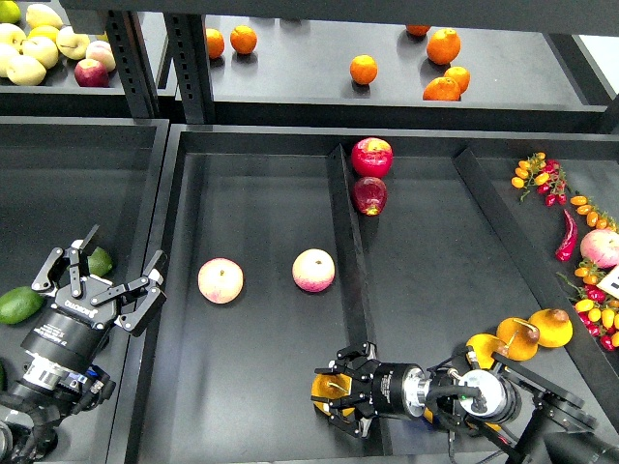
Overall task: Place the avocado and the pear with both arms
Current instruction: 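Close the right gripper on the yellow pear, then carry the pear into the bin of yellow pears and release it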
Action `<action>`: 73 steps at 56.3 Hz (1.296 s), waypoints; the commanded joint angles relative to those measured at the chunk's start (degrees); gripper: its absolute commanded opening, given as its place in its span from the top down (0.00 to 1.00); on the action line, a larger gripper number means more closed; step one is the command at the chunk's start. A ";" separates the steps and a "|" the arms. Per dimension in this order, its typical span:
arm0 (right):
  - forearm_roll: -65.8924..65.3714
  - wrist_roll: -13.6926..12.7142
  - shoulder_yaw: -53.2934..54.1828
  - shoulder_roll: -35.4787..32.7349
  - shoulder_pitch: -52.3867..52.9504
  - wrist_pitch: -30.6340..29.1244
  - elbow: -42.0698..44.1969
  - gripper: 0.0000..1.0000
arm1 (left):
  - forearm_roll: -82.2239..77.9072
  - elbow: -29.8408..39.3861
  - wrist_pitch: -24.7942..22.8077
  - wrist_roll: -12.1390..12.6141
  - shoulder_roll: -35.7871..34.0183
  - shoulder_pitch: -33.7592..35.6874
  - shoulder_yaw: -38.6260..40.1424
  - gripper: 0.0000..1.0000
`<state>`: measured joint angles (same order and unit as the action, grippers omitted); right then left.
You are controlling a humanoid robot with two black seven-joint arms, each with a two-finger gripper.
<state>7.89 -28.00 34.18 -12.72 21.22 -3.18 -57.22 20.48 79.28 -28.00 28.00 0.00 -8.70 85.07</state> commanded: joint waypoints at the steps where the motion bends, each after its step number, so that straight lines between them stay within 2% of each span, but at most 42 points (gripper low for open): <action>1: 0.02 0.00 2.46 -0.99 -0.04 0.11 -1.31 0.90 | -0.09 0.00 0.00 0.00 0.00 0.00 -0.08 0.01; 23: 0.72 0.00 8.71 -9.60 -1.71 -0.33 -5.71 0.90 | -0.18 0.00 0.00 0.00 0.00 0.00 -1.31 0.01; 40: 0.28 0.00 9.67 -12.59 -2.68 -0.86 -5.01 0.89 | -0.35 0.00 0.00 0.00 0.00 0.00 -1.66 0.01; 50: -0.16 0.00 9.67 -13.47 -2.59 -1.21 -1.67 0.89 | -0.35 0.00 0.00 0.00 0.00 -0.26 -1.66 0.01; 73: -2.79 0.00 10.91 -12.77 -2.24 -6.13 6.42 0.88 | -0.35 0.00 0.00 0.00 0.00 -0.35 -1.66 0.01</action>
<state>5.22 -28.00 45.00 -25.84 18.73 -8.36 -52.44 20.13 79.28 -28.00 28.00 0.00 -9.05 83.40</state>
